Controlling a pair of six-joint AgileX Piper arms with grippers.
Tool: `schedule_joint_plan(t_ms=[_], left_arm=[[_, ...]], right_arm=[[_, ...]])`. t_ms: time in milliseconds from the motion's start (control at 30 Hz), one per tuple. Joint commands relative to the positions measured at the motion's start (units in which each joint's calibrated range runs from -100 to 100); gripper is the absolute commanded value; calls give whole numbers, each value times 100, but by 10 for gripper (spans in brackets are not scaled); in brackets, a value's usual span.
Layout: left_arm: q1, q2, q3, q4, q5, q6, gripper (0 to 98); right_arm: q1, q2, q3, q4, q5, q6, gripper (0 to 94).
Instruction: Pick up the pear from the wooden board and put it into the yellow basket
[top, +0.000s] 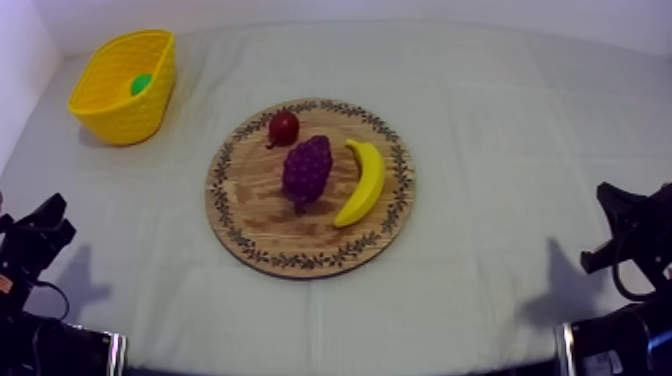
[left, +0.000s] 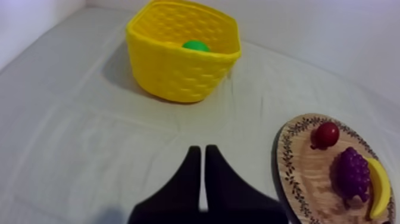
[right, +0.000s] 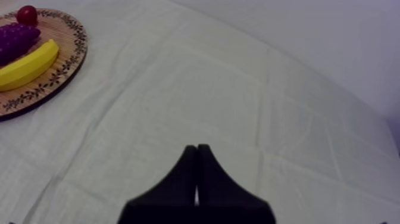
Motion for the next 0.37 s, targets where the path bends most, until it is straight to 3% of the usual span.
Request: schedule_joint_plan(t_ms=[0,333], left_arm=[[-3,-6,1,-2,-7,86,1],[-3,-7,3,-2,-10,129,1]], right_arm=[[1,-3,-2,0,-3,1,2],[1,-3,-2,0,-3,-1,2]])
